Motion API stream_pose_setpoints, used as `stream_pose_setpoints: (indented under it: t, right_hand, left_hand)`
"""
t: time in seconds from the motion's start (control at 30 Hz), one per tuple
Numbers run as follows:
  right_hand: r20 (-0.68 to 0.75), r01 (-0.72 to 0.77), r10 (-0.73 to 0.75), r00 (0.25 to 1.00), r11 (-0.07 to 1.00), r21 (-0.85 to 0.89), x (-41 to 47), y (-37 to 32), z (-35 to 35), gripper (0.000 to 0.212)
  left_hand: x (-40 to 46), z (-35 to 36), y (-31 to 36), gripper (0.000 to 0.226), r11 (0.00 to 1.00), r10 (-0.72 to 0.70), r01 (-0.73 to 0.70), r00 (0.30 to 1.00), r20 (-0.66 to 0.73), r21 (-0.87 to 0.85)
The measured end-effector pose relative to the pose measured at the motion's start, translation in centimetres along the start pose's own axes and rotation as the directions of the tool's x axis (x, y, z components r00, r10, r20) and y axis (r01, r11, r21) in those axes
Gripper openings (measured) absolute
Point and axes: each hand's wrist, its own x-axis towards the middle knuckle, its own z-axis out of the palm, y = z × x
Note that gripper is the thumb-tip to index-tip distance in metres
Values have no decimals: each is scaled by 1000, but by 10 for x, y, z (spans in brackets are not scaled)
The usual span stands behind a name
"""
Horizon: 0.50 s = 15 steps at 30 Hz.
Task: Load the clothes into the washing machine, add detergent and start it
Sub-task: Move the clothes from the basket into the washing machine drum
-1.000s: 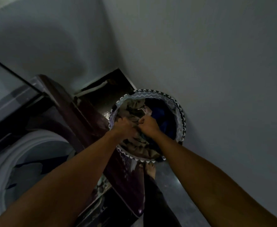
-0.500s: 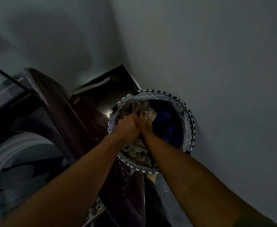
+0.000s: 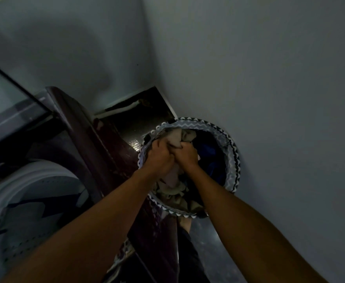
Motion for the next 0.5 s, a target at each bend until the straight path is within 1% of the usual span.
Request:
stream_pose_setpoints:
  t: [0.07, 0.13, 0.17, 0.2, 0.23, 0.27, 0.3, 0.33, 0.37, 0.43, 0.47, 0.5]
  right_hand:
    - [-14, 12, -11, 1000, 998, 58, -8, -2, -11, 27]
    - [41, -29, 26, 999, 997, 75, -11, -5, -18, 22]
    - [90, -68, 60, 994, 994, 88, -14, -7, -21, 24]
    - [105, -66, 58, 993, 995, 70, -19, -10, -24, 32]
    - [58, -17, 16, 998, 1000, 17, -23, -14, -27, 37]
    - [-11, 50, -50, 999, 999, 5, -30, -17, -31, 37]
    - [-69, 141, -143, 987, 989, -37, -38, -19, -35, 32]
    - [-87, 207, -215, 973, 974, -87, -50, -24, -41, 27]
    - [-91, 274, -290, 953, 950, -153, -60, -26, -45, 26]
    - [-155, 343, -401, 903, 889, -302, -71, -37, -53, 26]
    - [-206, 367, -435, 876, 881, -298, -74, -45, -60, 24]
    - [-264, 399, -452, 852, 887, -231, -77, -55, -65, 22]
  left_hand:
    - [5, 9, -11, 68, 993, 26, -28, 1000, -17, -116]
    - [0, 8, -9, 68, 976, 23, -30, 999, -37, -214]
    - [-7, 2, -2, 69, 973, 28, -37, 999, -44, -227]
    - [-20, -9, 10, 70, 973, 46, -55, 998, -47, -225]
    - [-27, -17, 18, 70, 975, 87, -99, 994, -65, -200]
    - [-32, -22, 23, 71, 977, 107, -117, 992, -66, -179]
    - [-38, -28, 28, 69, 982, 98, -105, 994, -53, -156]
    - [-41, -32, 29, 65, 985, 80, -87, 996, -50, -149]
    - [-43, -36, 29, 55, 989, 64, -71, 996, -59, -132]
    - [-47, -44, 27, 29, 993, 83, -87, 995, -47, -76]
    - [-46, -44, 25, 21, 995, 86, -87, 996, -20, -57]
    - [-50, -45, 26, 14, 995, 85, -84, 996, 14, -51]
